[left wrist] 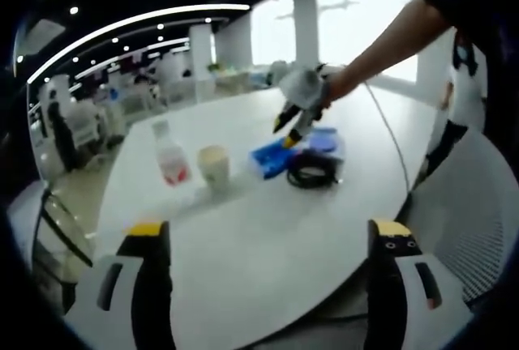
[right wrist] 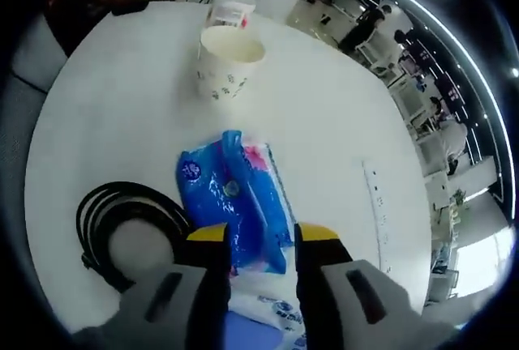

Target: Arrange the tabletop items into an orderly group along one side of the table until the central work area is clear of visible clutter.

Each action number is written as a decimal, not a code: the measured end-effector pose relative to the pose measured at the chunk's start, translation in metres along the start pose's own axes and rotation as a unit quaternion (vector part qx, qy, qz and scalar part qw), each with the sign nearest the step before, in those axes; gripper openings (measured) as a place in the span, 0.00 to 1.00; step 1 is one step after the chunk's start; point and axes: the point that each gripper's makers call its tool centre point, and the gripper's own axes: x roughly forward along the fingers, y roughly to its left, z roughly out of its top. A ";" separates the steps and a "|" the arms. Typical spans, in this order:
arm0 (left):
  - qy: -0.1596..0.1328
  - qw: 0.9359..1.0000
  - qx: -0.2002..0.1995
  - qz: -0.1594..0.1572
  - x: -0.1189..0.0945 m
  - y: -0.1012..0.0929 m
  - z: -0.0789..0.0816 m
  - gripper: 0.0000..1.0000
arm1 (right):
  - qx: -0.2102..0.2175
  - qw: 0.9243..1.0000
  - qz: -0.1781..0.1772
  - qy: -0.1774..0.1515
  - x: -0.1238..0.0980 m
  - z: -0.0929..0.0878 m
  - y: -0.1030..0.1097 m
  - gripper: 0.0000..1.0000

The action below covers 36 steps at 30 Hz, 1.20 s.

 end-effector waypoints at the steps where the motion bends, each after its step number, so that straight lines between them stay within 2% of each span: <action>1: 0.000 1.000 0.000 0.000 0.000 0.000 0.000 0.98 | -0.006 1.000 0.000 0.001 0.000 -0.001 -0.001 0.28; 4: 0.002 1.000 -0.002 0.001 0.000 0.001 -0.001 0.97 | -0.036 0.999 0.000 0.011 0.004 -0.007 -0.005 0.24; 7: 0.006 1.000 -0.003 0.000 0.000 0.000 -0.002 0.97 | -0.044 0.999 0.000 0.016 0.006 -0.010 -0.008 0.18; 12: 0.010 1.000 -0.005 0.003 0.000 0.002 -0.004 0.95 | -0.074 0.997 0.002 0.038 0.014 -0.025 -0.015 0.04; 14: 0.017 1.000 -0.007 0.005 0.000 0.003 -0.007 0.95 | -0.129 0.990 0.011 0.064 0.022 -0.036 -0.020 0.01; 15: 0.019 1.000 -0.007 0.004 0.000 0.003 -0.007 0.95 | -0.138 0.988 0.012 0.068 0.024 -0.037 -0.020 0.01; 18: 0.025 1.000 -0.007 0.005 0.000 0.004 -0.010 0.95 | -0.193 0.977 0.015 0.093 0.037 -0.043 -0.019 0.00; 22: 0.032 0.999 -0.005 0.004 0.000 0.004 -0.013 0.95 | -0.199 0.974 0.018 0.101 0.044 -0.043 -0.019 0.00; 23: 0.036 0.999 -0.004 0.004 0.000 0.004 -0.013 0.95 | -0.226 0.967 0.029 0.113 0.047 -0.050 -0.016 0.00; 30: 0.037 0.999 -0.004 0.004 0.001 0.004 -0.014 0.94 | -0.254 0.962 0.034 0.093 0.042 -0.042 -0.015 0.00; 36: 0.035 0.999 -0.002 0.004 0.001 0.003 -0.013 0.94 | -0.260 0.962 0.023 0.081 0.036 -0.031 -0.015 0.00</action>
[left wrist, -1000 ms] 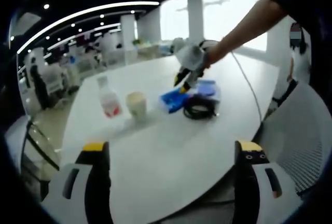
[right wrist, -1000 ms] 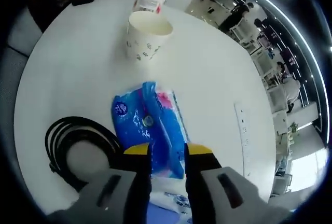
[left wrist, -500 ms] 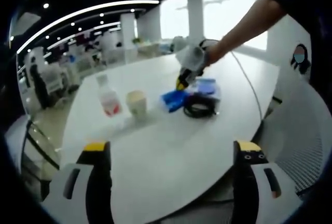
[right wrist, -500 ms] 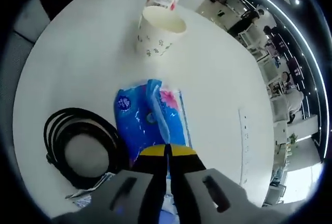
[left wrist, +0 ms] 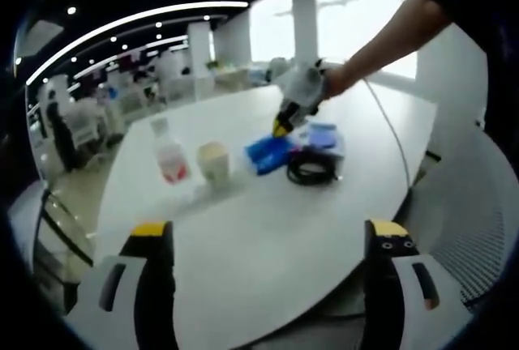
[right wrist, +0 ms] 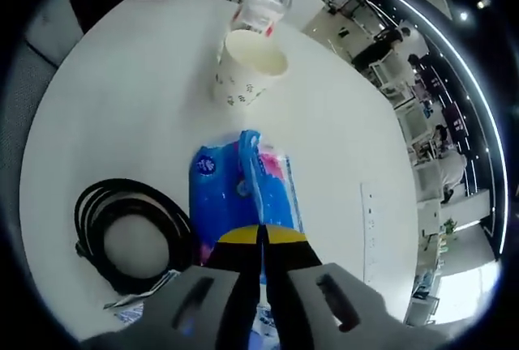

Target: Arrange the tabletop items into an orderly group along one side of the table until the central work area is clear of visible clutter.

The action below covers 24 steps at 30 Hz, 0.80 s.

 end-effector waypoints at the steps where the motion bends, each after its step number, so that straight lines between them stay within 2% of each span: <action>1: -0.001 1.000 0.000 0.000 0.000 0.000 0.000 0.95 | 0.001 1.000 -0.002 -0.001 -0.002 0.001 -0.001 0.00; 2: -0.002 1.000 0.000 0.000 0.000 0.000 0.000 0.95 | 0.005 1.000 -0.013 -0.007 -0.006 0.005 -0.006 0.00; 11: -0.006 1.000 0.000 0.000 -0.001 -0.001 0.002 0.95 | 0.019 0.999 -0.037 -0.016 -0.019 0.008 -0.016 0.00; 24: -0.015 1.000 -0.003 0.001 -0.001 -0.001 0.005 0.96 | 0.030 0.997 -0.056 -0.032 -0.044 0.011 -0.018 0.00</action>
